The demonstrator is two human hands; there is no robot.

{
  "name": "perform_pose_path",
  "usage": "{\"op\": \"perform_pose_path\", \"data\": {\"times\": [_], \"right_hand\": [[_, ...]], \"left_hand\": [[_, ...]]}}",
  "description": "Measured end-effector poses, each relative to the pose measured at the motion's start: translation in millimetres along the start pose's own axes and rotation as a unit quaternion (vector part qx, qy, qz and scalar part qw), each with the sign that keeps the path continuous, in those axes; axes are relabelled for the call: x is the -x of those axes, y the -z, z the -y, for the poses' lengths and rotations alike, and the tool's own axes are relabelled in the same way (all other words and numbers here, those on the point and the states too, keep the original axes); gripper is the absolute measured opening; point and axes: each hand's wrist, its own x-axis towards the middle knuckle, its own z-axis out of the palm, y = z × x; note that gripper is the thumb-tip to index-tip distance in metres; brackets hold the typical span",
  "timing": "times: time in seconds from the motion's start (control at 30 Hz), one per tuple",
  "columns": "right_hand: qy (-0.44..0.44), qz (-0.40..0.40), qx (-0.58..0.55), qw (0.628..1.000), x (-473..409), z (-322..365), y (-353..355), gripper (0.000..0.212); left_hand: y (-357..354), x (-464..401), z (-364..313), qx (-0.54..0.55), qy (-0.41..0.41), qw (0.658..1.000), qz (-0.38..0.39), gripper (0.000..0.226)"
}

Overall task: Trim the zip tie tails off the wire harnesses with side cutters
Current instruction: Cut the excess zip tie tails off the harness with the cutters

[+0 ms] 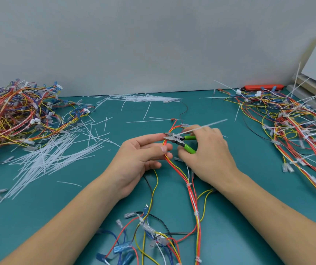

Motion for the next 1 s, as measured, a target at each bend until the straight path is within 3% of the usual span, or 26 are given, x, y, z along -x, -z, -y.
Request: {"op": "perform_pose_path", "data": {"times": [0.13, 0.23, 0.5, 0.7, 0.87, 1.0], "right_hand": [[0.009, -0.009, -0.010, 1.000, -1.0, -3.1, -1.2, 0.035], [0.010, -0.035, -0.007, 0.999, -1.4, -2.6, -1.1, 0.009], [-0.017, -0.039, -0.026, 0.999, 1.1, 0.3, -3.8, 0.024], [0.019, 0.000, -0.030, 0.999, -0.1, 0.1, -2.4, 0.010], [0.017, 0.000, -0.026, 1.000, -0.9, -1.2, -1.3, 0.027], [0.018, -0.004, -0.018, 1.000, -2.0, -1.9, -3.5, 0.014]], "left_hand": [[0.0, -0.8, 0.1, 0.000, 0.000, 1.000, 0.001, 0.036], [-0.4, -0.9, 0.3, 0.004, -0.003, 1.000, 0.001, 0.040], [0.0, 0.0, -0.1, 0.011, -0.005, 1.000, 0.000, 0.042], [0.3, 0.1, -0.4, 0.006, -0.001, 1.000, 0.000, 0.037], [0.4, -0.7, 0.2, 0.003, 0.000, 1.000, -0.001, 0.036], [0.2, -1.4, -0.4, 0.003, 0.000, 1.000, -0.002, 0.038]]}}
